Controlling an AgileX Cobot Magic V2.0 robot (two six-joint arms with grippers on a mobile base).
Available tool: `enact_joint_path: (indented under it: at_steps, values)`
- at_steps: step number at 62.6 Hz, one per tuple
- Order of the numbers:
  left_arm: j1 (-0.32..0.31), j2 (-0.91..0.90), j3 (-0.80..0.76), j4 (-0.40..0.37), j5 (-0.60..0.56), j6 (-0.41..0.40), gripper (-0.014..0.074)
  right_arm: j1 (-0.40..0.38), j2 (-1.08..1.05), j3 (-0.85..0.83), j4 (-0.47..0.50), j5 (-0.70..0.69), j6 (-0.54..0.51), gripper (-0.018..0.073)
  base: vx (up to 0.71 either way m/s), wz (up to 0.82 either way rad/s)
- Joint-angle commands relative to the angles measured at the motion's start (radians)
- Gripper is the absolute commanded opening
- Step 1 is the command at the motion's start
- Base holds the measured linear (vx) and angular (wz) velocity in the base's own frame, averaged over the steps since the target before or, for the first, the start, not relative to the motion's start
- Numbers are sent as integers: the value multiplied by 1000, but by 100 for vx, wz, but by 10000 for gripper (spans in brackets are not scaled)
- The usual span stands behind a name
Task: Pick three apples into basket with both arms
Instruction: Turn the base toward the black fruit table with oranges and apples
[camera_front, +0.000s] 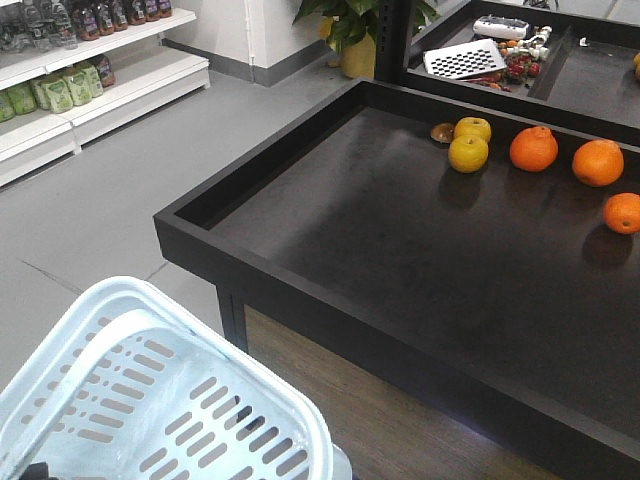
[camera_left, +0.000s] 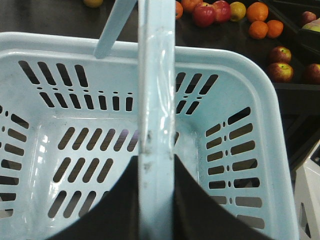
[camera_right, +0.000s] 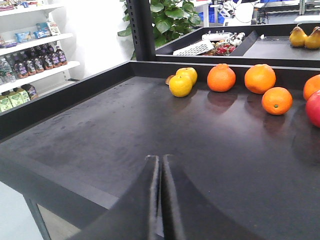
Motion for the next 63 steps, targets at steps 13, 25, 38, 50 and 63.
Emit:
enact_joint_path:
  at_steps: [13,25,38,50,63]
  values:
    - [-4,6,-32,-47,-81,-5,-7,-3,-2,11,-6,-75,-7,-4,1,-1]
    - [-4,6,-32,-47,-81,-5,-7,-3,-2,11,-6,-75,-7,-4,0,0]
    - [-4,6,-32,-47,-81,-5,-7,-3,-2,11,-6,-75,-7,-4,0,-1]
    - [-4,6,-32,-47,-81,-5,-7,-3,-2,11,-6,-75,-7,-4,1,-3]
    - [-4,6,-32,-47,-81,-5,-7,-3,-2,11,-6,-75,-7,-4,2,-6]
